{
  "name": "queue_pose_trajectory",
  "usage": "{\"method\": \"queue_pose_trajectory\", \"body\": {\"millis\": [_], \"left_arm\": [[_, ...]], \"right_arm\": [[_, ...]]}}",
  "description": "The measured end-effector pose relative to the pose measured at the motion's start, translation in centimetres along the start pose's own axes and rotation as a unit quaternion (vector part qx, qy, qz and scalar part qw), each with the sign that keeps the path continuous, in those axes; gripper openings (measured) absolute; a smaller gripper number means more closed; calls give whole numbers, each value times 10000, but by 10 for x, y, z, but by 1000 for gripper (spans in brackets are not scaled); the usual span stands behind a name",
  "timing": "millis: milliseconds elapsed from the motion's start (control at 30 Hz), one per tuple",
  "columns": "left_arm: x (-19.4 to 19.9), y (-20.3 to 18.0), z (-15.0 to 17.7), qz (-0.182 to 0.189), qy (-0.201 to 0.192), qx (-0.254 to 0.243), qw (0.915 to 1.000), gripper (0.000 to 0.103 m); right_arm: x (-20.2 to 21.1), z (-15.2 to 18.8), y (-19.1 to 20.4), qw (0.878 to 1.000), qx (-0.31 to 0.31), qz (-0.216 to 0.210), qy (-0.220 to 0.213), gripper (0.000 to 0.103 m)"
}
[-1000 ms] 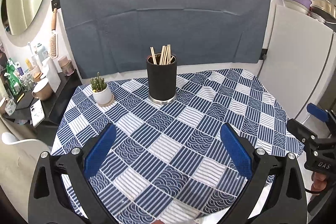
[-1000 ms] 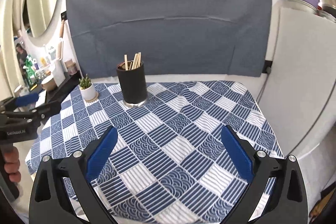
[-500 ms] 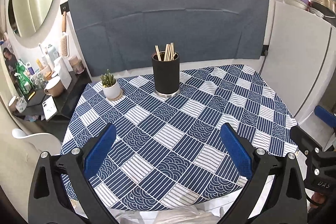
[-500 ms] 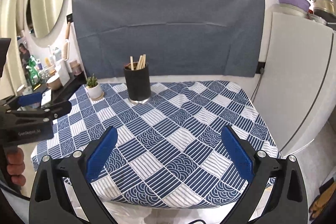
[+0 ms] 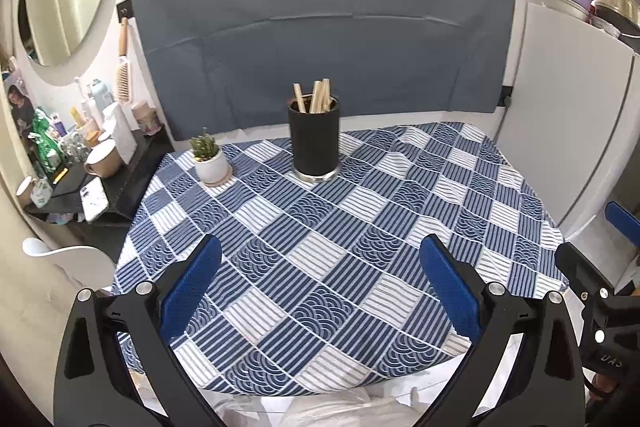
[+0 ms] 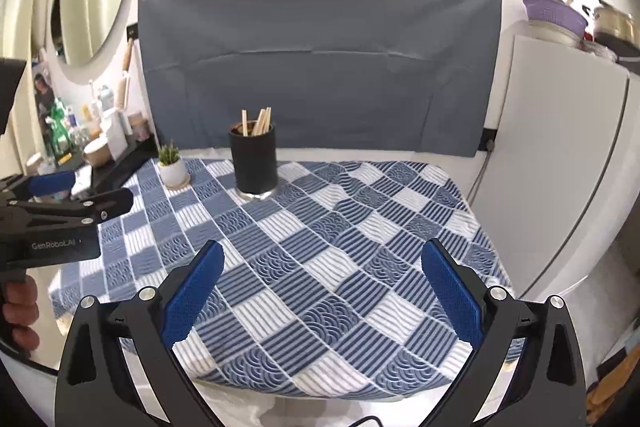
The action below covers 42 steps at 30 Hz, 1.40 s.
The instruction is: Organize utensils
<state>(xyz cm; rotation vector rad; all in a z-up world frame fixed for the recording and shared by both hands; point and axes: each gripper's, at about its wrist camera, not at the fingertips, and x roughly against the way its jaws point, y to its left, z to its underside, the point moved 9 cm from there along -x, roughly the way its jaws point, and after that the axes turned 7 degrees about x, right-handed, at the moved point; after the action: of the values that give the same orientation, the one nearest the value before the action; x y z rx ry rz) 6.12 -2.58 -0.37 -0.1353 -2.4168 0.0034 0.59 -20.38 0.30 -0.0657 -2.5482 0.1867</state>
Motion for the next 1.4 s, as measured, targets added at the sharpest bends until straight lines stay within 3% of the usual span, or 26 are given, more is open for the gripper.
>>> {"method": "queue_pose_trajectory", "body": {"millis": [100, 433, 1167, 1400], "left_arm": [[-3, -2, 2, 112, 45, 67, 9999, 97], [-2, 11, -2, -68, -39, 273, 9996, 97], [6, 7, -17, -2, -275, 91, 9996, 97], [3, 9, -14, 12, -189, 99, 9998, 97]], "right_arm": [[2, -1, -4, 9999, -12, 105, 6, 95], [0, -5, 4, 9999, 120, -41, 55, 95], [0, -9, 4, 9999, -85, -82, 13, 95], [-4, -8, 8, 9999, -61, -125, 88, 95]]}}
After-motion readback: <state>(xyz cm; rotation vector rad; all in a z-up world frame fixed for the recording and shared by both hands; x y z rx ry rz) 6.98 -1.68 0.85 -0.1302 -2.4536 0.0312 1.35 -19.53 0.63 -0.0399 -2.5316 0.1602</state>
